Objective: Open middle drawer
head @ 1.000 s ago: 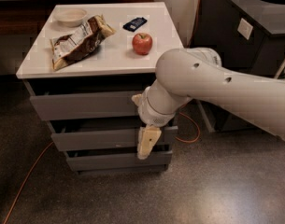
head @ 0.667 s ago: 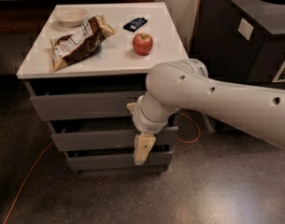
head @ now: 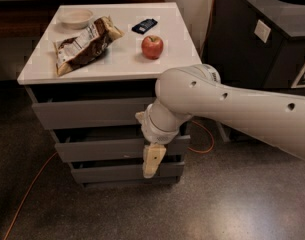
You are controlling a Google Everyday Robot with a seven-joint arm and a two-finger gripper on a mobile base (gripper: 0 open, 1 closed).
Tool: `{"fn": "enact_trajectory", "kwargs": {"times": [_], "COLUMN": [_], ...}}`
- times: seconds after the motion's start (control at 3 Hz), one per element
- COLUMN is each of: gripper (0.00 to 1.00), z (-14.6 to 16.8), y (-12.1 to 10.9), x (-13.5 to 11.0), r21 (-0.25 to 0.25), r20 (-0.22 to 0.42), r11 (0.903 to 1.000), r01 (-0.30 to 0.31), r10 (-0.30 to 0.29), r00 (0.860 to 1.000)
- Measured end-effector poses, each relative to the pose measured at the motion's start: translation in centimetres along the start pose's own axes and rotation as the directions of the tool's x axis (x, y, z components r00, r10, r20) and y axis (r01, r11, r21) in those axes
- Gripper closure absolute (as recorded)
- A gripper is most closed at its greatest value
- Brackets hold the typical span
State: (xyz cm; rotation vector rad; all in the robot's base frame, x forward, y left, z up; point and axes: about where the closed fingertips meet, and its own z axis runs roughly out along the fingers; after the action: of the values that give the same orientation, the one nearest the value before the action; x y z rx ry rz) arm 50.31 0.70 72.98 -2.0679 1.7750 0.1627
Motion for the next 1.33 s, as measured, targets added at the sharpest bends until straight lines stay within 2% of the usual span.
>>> {"fn": "enact_trajectory", "kwargs": {"times": [0.33,1.0,1.33], "gripper": [0.0,0.0,0.0], "z": [2.8,11.8,14.7], "y": [0.5,0.7,0.5], "x": [-0.2,-0.9,-0.8], "r21": [-0.02,0.0,0.009], "r20": [-0.015,-0.021,-0.024], "r11": [0.9996,0.9953,0.993], "r01": [0.018,0.097,0.118], "r10": [-0.018,-0.097,-0.118], "r00": [1.0,0.995,0.993]}}
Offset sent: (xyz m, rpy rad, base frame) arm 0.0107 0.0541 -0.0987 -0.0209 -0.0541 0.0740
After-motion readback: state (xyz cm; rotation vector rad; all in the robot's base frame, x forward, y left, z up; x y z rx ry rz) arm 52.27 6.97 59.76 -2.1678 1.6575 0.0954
